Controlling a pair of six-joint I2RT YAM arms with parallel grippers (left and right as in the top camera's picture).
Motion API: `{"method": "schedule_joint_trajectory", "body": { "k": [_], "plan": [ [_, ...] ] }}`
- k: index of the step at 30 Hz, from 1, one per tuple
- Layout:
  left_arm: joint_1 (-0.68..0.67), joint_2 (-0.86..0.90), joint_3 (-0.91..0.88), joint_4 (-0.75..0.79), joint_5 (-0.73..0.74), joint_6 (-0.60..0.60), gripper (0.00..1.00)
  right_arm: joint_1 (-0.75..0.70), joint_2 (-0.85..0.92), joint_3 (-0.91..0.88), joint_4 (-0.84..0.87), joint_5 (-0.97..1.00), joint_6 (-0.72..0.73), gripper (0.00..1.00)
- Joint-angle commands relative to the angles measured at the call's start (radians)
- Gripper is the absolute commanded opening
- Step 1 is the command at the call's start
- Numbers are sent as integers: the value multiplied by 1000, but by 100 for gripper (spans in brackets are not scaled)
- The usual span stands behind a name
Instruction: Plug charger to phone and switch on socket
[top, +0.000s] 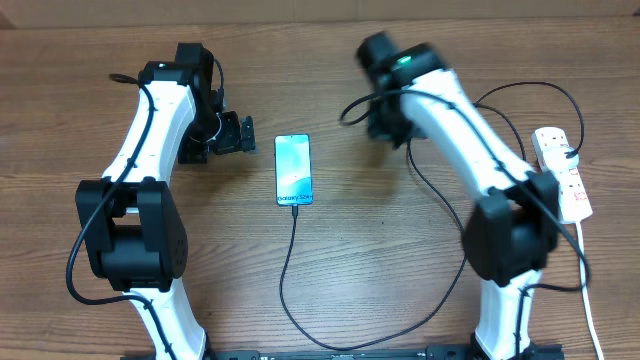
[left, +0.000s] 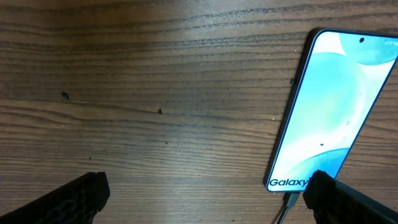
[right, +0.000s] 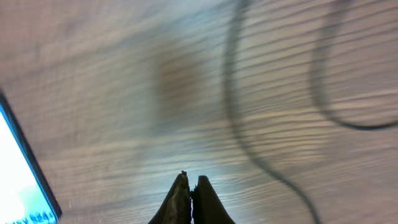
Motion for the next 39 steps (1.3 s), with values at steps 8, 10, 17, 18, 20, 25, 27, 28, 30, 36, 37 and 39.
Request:
{"method": "schedule_joint_trajectory", "body": {
  "k": [8, 10, 17, 18, 20, 25, 27, 28, 30, 36, 37, 39],
  "plan": [
    [-1, -15, 1, 1, -10, -13, 100, -379, -59, 20, -135, 37, 97, 8],
    [-1, -15, 1, 1, -10, -13, 100, -476, -59, 14, -136, 37, 97, 22],
    [-1, -15, 1, 1, -10, -13, 100, -668, -59, -21, -170, 41, 97, 100],
    [-1, -15, 1, 1, -10, -13, 100, -696, -59, -28, -170, 42, 95, 100],
    [-1, -15, 1, 1, -10, -13, 100, -747, -59, -45, -165, 41, 93, 100],
    [-1, -15, 1, 1, -10, -13, 100, -887, -59, -87, -123, 40, 79, 100],
    [-1, -15, 1, 1, -10, -13, 100, -932, -59, -106, -100, 31, 66, 100],
    [-1, -15, 1, 1, -10, -13, 100, -951, -59, -117, -87, 14, 66, 100],
    [-1, -15, 1, 1, -10, -13, 100, -995, -59, -147, -38, -29, 66, 100],
    [-1, -15, 1, 1, -10, -13, 100, -1065, -58, -287, 132, -89, 3, 100],
    [-1, -15, 1, 1, -10, -13, 100, -1066, -57, -310, 165, -101, -17, 100],
    [-1, -15, 1, 1, -10, -13, 100, -1066, -57, -346, 220, -121, -61, 100]
  ]
}}
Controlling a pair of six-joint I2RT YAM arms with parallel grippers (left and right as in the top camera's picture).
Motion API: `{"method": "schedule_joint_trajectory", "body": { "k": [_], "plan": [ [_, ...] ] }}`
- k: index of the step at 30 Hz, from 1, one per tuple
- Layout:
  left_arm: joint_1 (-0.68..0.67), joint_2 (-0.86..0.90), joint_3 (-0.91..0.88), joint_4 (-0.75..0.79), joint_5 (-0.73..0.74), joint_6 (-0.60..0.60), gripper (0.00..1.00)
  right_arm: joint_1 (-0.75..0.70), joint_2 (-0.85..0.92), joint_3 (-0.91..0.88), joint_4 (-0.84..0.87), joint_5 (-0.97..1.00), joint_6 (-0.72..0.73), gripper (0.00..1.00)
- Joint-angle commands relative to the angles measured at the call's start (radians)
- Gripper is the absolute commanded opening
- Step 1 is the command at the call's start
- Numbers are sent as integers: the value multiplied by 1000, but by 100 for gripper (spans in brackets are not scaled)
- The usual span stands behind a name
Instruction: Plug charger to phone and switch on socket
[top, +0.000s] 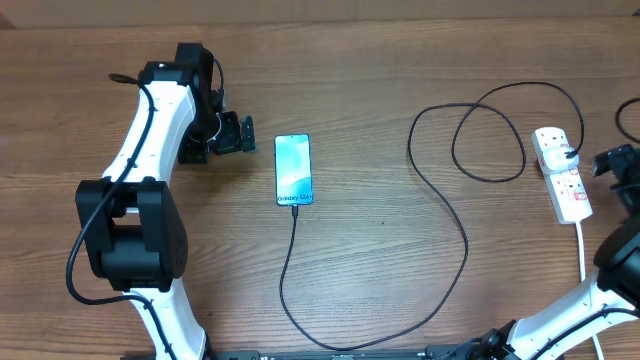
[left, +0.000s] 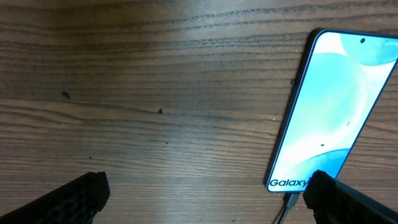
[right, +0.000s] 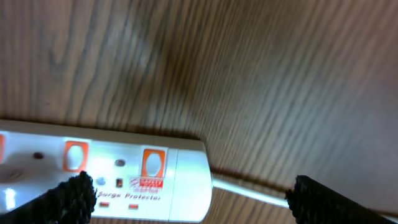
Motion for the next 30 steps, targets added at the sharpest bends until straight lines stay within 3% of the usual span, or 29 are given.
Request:
{"method": "schedule_joint_trajectory", "body": {
  "k": [1, 19, 30],
  "plan": [
    [-1, -15, 1, 1, -8, -10, 100, 2, -13, -63, 71, -60, -98, 100],
    [-1, -15, 1, 1, -8, -10, 100, 2, -12, -252, 369, -146, -121, 100],
    [-1, -15, 1, 1, -8, -10, 100, 2, -12, -261, 323, -247, -203, 100]
  ]
}}
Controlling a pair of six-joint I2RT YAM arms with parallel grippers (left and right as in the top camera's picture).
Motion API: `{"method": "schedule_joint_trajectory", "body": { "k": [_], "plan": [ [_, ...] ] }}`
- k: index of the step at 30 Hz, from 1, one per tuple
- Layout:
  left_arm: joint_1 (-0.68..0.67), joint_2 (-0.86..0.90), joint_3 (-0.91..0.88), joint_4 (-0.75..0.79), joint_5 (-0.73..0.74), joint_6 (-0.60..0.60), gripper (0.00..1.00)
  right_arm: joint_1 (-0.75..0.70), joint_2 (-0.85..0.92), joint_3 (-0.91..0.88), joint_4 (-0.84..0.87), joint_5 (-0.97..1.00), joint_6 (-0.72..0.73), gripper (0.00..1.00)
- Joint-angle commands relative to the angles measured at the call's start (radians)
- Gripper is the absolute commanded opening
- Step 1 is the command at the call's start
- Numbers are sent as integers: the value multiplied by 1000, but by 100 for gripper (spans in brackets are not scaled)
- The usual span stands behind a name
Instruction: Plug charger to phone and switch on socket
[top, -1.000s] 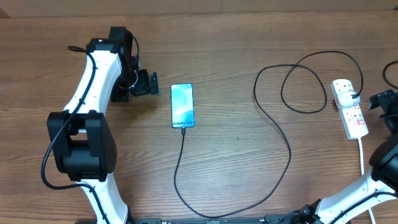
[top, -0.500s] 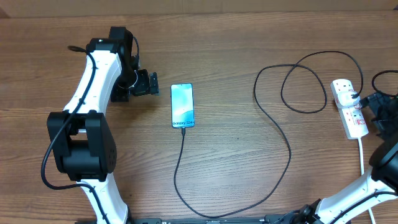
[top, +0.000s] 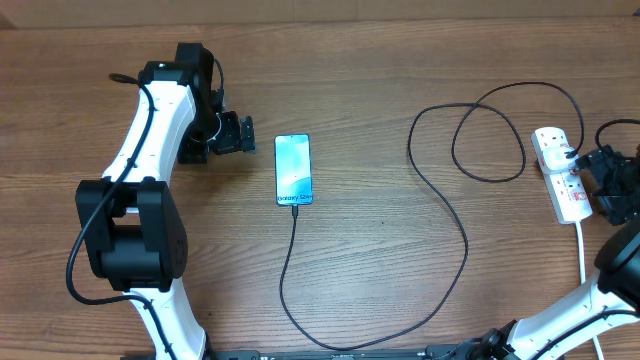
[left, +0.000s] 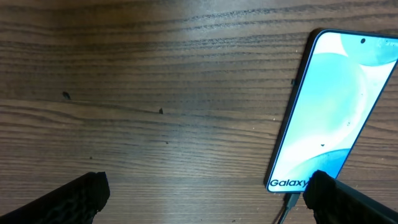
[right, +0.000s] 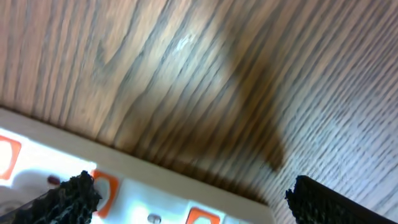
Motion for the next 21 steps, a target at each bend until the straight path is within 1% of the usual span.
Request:
{"method": "schedule_joint_trajectory", "body": {
  "k": [1, 15, 21],
  "plan": [
    [-1, -15, 1, 1, -7, -10, 100, 12, -3, -31, -41, -69, -58, 100],
    [-1, -15, 1, 1, -7, -10, 100, 12, -3, -26, -60, -50, -76, 100],
    [-1, -15, 1, 1, -7, -10, 100, -12, -14, 51, -109, -39, -72, 100]
  ]
}}
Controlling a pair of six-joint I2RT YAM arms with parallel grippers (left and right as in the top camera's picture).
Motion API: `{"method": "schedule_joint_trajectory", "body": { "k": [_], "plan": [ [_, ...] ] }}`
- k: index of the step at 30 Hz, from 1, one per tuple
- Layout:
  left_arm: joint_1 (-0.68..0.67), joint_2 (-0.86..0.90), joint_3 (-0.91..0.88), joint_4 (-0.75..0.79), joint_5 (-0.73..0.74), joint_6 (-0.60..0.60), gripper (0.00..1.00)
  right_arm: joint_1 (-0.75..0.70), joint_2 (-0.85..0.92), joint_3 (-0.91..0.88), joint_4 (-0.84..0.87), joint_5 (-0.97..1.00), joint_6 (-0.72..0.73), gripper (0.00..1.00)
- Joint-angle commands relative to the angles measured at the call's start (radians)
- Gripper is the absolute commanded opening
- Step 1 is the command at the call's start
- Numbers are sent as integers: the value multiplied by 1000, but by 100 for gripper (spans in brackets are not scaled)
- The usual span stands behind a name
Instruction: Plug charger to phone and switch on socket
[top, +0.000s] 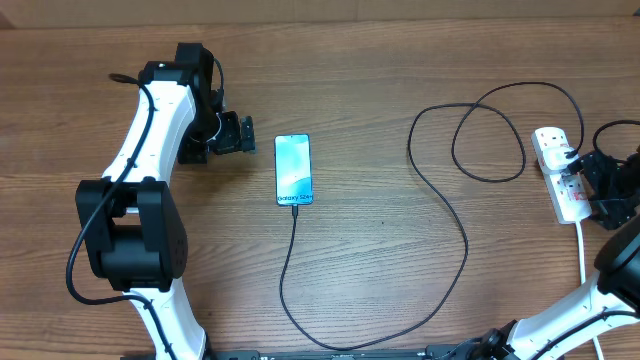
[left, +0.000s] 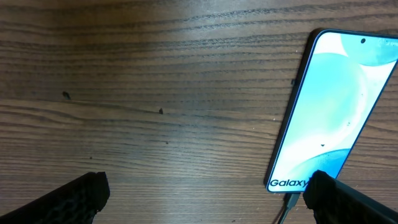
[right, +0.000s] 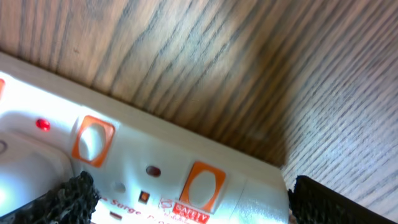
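The phone (top: 293, 170) lies face up, screen lit, with the black charger cable (top: 455, 225) plugged into its bottom end (left: 290, 201). The cable loops across the table to the white power strip (top: 561, 178) at the right edge. In the right wrist view the power strip (right: 155, 162) shows orange switches (right: 204, 184) and one red lamp (right: 42, 124) glowing. My right gripper (right: 189, 196) stands open close over the strip, fingers (right: 78, 194) either side. My left gripper (left: 205, 196) is open, low beside the phone (left: 336, 106).
The wooden table (top: 400, 290) carries the cable's wide loops (top: 490, 135) between the phone and the strip. A white lead (top: 584, 260) runs from the strip toward the front edge. My left arm (top: 150, 130) stretches along the left side.
My right gripper has come closer to the power strip, which now fills more of the wrist view with a red lamp showing. The left gripper and the phone have not moved.
My right gripper was shut over the table to the right of the phone, the cable plugged in. Then it was open at the right edge beside the power strip, then over the strip, and now close above its switches. The left arm stayed put.
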Motion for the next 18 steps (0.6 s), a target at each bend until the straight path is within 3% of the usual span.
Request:
{"method": "schedule_joint_trajectory", "body": {
  "k": [1, 18],
  "plan": [
    [-1, -15, 1, 1, -7, -10, 100, -11, -9, 58, -21, 18, -11, 100],
    [-1, -15, 1, 1, -7, -10, 100, -11, -12, 27, 23, 36, -12, 100]
  ]
}}
